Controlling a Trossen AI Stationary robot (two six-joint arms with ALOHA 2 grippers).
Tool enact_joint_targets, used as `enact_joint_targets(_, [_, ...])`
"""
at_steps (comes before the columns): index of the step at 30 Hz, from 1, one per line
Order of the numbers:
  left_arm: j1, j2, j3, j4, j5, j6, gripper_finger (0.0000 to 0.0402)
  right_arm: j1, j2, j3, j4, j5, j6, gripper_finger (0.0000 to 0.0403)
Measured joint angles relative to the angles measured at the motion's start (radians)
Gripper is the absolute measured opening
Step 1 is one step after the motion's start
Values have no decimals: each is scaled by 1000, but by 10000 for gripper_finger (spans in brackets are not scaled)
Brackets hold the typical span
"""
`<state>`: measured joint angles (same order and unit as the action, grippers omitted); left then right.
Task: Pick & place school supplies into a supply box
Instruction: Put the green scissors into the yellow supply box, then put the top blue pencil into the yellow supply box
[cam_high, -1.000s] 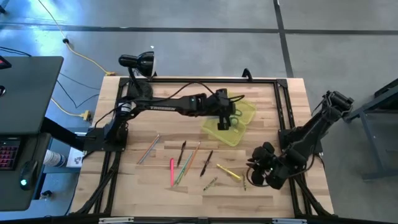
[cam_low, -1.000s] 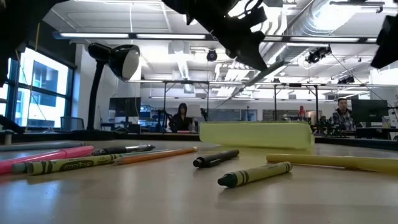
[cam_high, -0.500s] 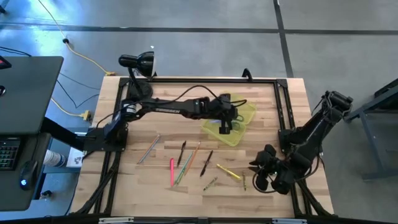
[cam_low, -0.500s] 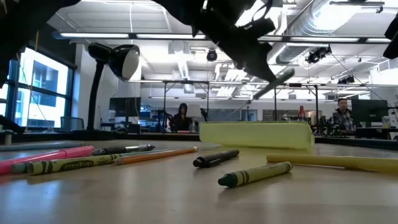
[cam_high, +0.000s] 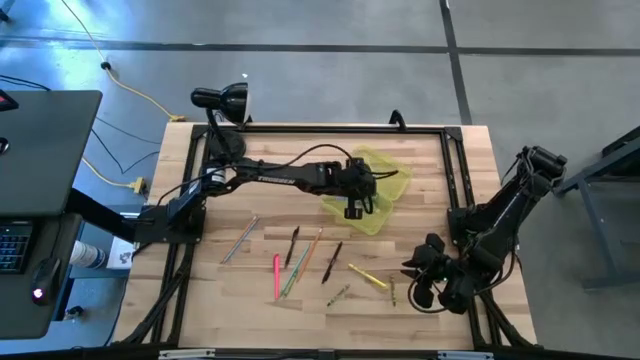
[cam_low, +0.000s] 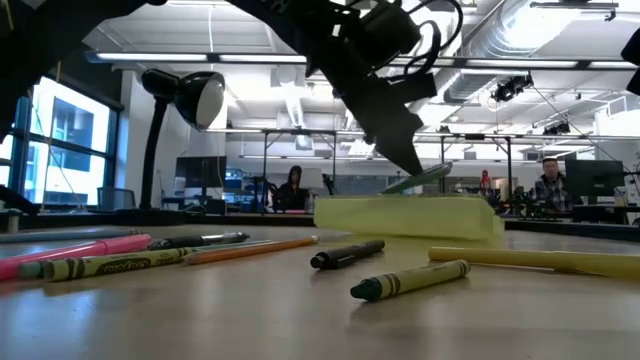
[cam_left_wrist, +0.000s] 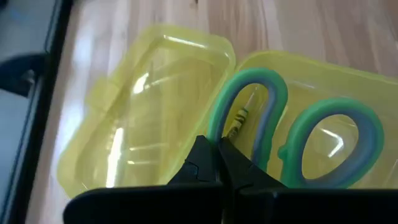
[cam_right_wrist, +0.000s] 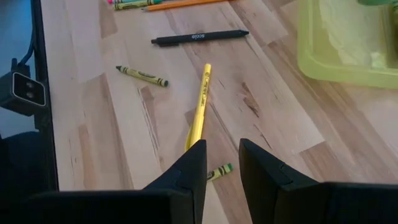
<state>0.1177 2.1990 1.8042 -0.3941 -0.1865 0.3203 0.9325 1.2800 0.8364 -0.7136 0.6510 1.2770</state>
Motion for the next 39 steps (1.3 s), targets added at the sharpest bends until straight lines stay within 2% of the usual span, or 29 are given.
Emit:
enact_joint_targets(6, [0, 19, 3, -51, 78, -63, 24, 0, 0, 0, -1, 3, -1, 73])
enact_joint_targets(17, [0, 89, 1, -66, 73, -93, 97, 0, 1, 0, 5, 10, 0, 73])
enact_joint_targets(24, [0, 89, 0, -75, 71, -92, 112, 0, 1, 0, 1, 13, -1, 73])
enact_joint_targets(28, [0, 89, 5, -41, 29, -90, 110, 0, 1, 0, 0, 13, -2, 73])
enact_joint_targets(33, [-6, 89, 64, -78, -1, -93, 112, 0, 1, 0, 0, 13, -2, 73])
enact_joint_targets(39, [-33, 75, 251, -329, 52, -93, 111, -3, 1, 0, -8, 24, -2, 73])
